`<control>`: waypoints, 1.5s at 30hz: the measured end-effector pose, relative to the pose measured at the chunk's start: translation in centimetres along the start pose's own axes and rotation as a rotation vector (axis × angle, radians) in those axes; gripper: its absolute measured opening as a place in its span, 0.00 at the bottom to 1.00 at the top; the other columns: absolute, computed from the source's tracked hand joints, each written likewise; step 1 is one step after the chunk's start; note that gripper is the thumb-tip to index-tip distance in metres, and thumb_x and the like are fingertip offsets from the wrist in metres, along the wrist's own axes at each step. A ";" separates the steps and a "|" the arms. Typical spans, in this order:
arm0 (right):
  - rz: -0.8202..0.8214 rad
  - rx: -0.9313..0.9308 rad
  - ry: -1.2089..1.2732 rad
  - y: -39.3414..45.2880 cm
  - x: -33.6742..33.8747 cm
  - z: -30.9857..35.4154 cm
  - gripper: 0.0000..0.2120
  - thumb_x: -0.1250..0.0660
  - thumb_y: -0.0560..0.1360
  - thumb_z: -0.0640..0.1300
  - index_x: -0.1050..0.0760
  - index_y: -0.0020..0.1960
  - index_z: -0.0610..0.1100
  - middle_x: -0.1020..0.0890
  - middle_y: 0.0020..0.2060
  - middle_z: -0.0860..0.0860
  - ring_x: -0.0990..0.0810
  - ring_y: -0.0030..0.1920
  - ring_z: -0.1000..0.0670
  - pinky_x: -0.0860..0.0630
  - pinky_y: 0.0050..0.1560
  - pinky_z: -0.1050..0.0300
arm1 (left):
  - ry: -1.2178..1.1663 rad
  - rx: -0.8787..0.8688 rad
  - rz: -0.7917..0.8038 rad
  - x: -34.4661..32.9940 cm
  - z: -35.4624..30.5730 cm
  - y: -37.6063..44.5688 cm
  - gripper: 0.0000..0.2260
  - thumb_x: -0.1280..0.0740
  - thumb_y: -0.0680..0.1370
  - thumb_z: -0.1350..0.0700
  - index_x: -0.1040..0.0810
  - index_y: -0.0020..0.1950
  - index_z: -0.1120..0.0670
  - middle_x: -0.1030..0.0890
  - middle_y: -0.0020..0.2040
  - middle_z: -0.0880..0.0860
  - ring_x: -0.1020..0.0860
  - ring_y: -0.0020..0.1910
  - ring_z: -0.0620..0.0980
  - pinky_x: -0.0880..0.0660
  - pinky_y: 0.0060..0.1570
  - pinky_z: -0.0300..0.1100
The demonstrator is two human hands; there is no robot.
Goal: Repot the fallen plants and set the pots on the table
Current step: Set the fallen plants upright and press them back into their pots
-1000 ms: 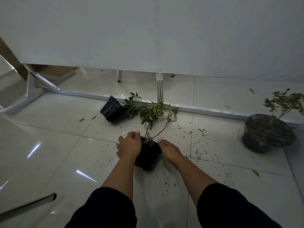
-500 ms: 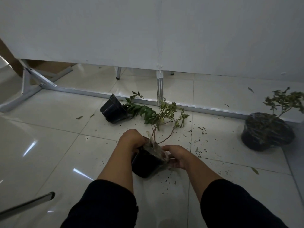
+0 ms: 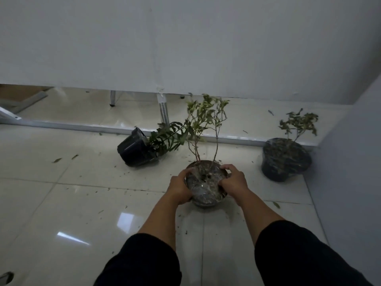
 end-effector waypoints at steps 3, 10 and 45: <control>-0.016 -0.030 -0.082 0.2 2.0 -0.9 0.22 0.34 0.68 0.45 0.28 0.59 0.63 0.25 0.56 0.42 0.27 0.56 0.38 0.24 0.57 0.45 | 0.145 0.029 0.100 -2.3 -1.0 1.4 0.37 0.28 0.68 0.65 0.35 0.73 0.45 0.35 0.69 0.61 0.27 0.62 0.66 0.23 0.58 0.57; -0.058 0.022 -0.011 2.0 2.4 -0.3 0.24 0.36 0.72 0.45 0.30 0.67 0.58 0.28 0.66 0.48 0.37 0.65 0.39 0.35 0.67 0.43 | 0.074 -0.014 0.139 -4.0 -2.1 1.8 0.37 0.27 0.69 0.65 0.36 0.73 0.47 0.32 0.67 0.59 0.28 0.63 0.61 0.21 0.56 0.55; -0.344 0.230 -0.222 0.7 3.3 -1.0 0.06 0.40 0.78 0.50 0.28 0.52 0.51 0.19 0.44 0.44 0.22 0.49 0.40 0.26 0.50 0.49 | 0.025 0.009 -0.017 -6.8 -2.6 1.7 0.38 0.26 0.69 0.59 0.38 0.75 0.50 0.29 0.69 0.60 0.27 0.65 0.60 0.25 0.62 0.52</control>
Point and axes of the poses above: each hand's wrist, its own y-axis towards the middle knuckle, its own x-axis out of the back of the hand, z = x × y, the point moved 4 cm from there along y, towards the middle knuckle
